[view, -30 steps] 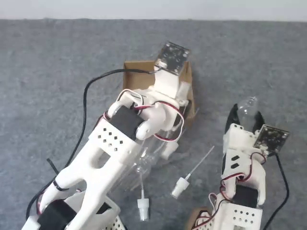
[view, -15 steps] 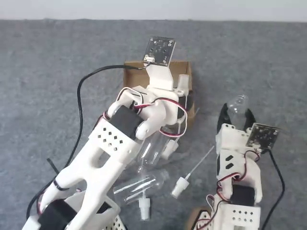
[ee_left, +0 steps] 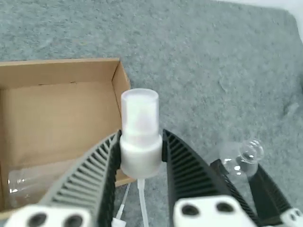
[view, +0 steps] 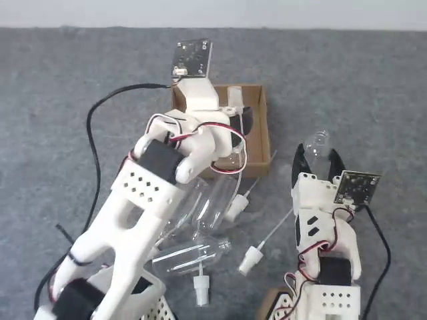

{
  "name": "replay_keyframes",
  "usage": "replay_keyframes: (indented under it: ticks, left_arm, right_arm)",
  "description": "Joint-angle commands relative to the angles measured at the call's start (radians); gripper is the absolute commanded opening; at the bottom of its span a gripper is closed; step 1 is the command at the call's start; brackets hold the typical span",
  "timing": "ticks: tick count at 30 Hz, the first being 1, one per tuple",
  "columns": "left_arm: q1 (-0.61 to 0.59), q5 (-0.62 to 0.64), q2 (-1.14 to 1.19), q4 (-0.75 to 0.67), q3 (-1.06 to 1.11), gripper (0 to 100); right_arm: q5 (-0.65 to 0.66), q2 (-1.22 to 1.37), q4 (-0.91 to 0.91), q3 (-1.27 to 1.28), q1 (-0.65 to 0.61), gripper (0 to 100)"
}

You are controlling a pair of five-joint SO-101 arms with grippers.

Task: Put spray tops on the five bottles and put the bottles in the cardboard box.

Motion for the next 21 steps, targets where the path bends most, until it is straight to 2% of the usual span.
replay_keyframes:
  ticks: [1,5,8,14,21]
  left_arm:
    - [-0.006,0.012,-0.149,-0.032,0.002,1]
    - [-0.046,0.014,-0.255,-0.06,0.061,1]
    - [-0.087,0.014,-0.311,-0.121,0.125,1]
    - [-0.107,0.014,-0.407,-0.16,0.197,1]
    - [-0.109,0.014,-0.494,-0.16,0.252,1]
  right_arm:
    - [0.015,-0.021,0.094,-0.081,-0.01,1.4]
    - [0.015,-0.021,0.344,-0.249,-0.01,0.7]
    - [0.009,-0.021,0.456,-0.327,-0.01,0.7]
    - [0.008,-0.022,0.536,-0.393,-0.018,0.7]
    - [0.008,-0.022,0.572,-0.425,-0.139,0.7]
